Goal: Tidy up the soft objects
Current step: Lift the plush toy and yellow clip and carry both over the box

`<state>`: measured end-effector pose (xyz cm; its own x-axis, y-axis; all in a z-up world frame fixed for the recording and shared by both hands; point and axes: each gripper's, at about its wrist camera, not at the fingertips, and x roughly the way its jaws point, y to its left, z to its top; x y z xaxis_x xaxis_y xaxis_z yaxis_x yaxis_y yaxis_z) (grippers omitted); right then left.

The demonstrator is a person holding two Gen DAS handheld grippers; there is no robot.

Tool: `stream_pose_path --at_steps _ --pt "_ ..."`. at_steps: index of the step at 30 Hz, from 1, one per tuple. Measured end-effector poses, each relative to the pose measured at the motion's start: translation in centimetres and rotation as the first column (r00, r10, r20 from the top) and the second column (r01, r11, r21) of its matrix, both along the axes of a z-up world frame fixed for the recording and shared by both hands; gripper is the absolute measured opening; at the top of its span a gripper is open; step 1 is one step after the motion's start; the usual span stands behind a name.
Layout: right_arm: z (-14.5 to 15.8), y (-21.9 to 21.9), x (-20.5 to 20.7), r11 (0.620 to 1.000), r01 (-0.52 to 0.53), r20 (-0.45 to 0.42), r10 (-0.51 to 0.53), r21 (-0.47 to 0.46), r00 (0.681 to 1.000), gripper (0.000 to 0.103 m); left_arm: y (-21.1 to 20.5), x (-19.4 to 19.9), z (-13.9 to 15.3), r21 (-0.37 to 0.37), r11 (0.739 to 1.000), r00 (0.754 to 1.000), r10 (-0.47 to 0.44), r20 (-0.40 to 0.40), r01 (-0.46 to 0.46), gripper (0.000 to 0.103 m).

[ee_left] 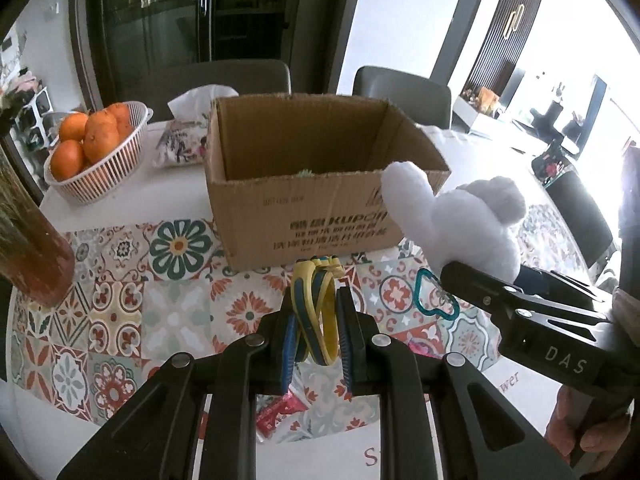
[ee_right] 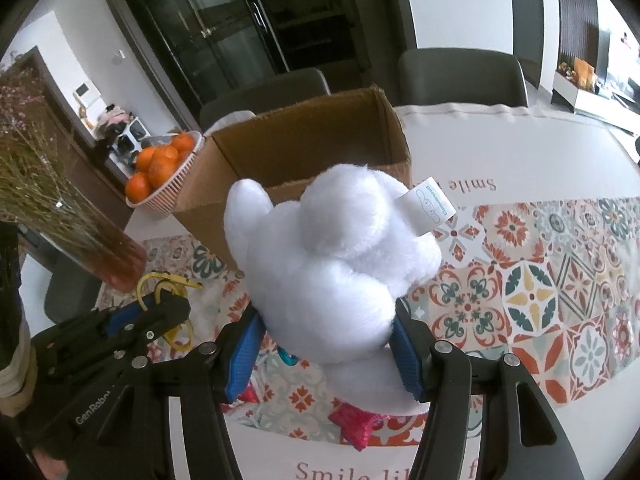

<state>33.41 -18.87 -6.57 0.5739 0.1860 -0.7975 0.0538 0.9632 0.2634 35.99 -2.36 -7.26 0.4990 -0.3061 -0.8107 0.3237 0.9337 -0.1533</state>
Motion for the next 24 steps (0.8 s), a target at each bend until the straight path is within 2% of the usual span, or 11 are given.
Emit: stream_pose_path --at_steps 13,24 --pt "3.8 0.4 0.8 1.0 -0.021 0.095 0.022 -0.01 0.995 0.06 0.4 0.0 4.0 -0.025 1.0 0.995 -0.003 0.098 0.006 0.019" --pt "5.8 0.5 2.8 0.999 -0.041 0.135 0.042 -0.01 0.99 0.06 0.4 1.7 6.1 -0.036 0.999 0.989 -0.006 0.145 0.011 0.019"
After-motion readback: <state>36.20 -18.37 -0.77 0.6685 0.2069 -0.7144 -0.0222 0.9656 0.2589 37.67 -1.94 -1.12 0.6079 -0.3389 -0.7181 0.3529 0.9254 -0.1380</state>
